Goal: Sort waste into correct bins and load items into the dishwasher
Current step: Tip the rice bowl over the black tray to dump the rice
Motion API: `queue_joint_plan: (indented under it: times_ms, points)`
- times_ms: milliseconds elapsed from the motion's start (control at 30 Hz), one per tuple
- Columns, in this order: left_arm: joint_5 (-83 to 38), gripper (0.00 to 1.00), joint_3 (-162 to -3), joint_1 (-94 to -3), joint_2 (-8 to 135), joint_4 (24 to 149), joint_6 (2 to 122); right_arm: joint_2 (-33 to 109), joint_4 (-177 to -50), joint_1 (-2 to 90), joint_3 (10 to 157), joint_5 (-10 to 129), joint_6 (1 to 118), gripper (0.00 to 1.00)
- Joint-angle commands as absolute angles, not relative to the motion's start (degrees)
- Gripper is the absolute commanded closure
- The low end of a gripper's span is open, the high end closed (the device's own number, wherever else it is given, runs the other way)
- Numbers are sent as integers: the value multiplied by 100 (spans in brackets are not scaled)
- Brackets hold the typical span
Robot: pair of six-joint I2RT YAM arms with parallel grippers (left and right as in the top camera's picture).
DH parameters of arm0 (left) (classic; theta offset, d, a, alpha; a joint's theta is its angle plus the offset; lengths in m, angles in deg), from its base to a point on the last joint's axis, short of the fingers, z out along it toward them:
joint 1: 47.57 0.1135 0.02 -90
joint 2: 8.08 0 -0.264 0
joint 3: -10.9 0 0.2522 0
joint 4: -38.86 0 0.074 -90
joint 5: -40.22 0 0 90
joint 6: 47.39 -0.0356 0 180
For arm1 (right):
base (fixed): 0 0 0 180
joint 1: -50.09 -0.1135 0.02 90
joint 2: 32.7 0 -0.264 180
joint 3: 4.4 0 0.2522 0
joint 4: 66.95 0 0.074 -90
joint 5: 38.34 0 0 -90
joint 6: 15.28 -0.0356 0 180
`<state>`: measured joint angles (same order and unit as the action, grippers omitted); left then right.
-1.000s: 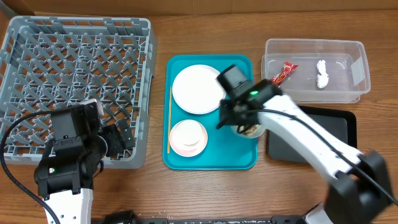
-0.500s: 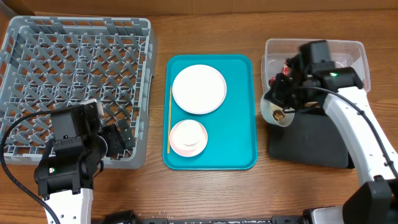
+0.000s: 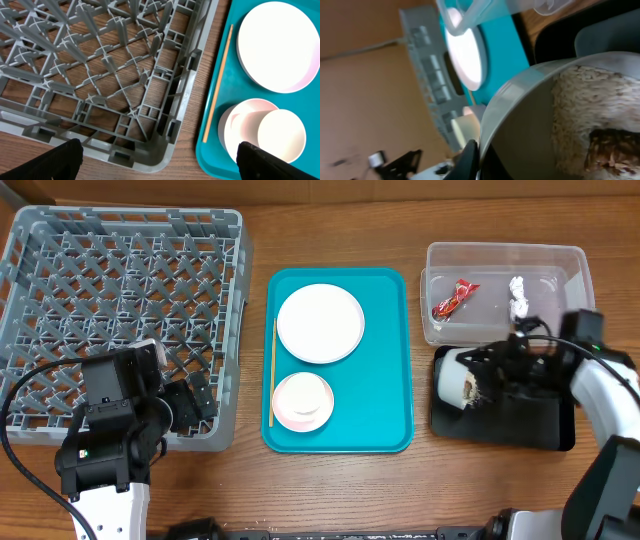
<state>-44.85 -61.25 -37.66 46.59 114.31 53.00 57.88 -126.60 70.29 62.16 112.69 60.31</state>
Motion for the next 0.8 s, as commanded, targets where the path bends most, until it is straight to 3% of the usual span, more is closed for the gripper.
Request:
queue_joint_plan:
  times_ms: [0,267,767]
  points:
    - [-4439,0,-6238,-3713,4662,11412,5333,5710,-12577,7469,6073,12751,6422,96]
    - [-4439,0,-6238,-3713,4662,11420,5333,5712,-12627,8238,6052,14161,6422,96]
    - [-4439,0,-6238,-3713,4662,11434,5333,5710,-12922,8756,6052,14159,6276,96]
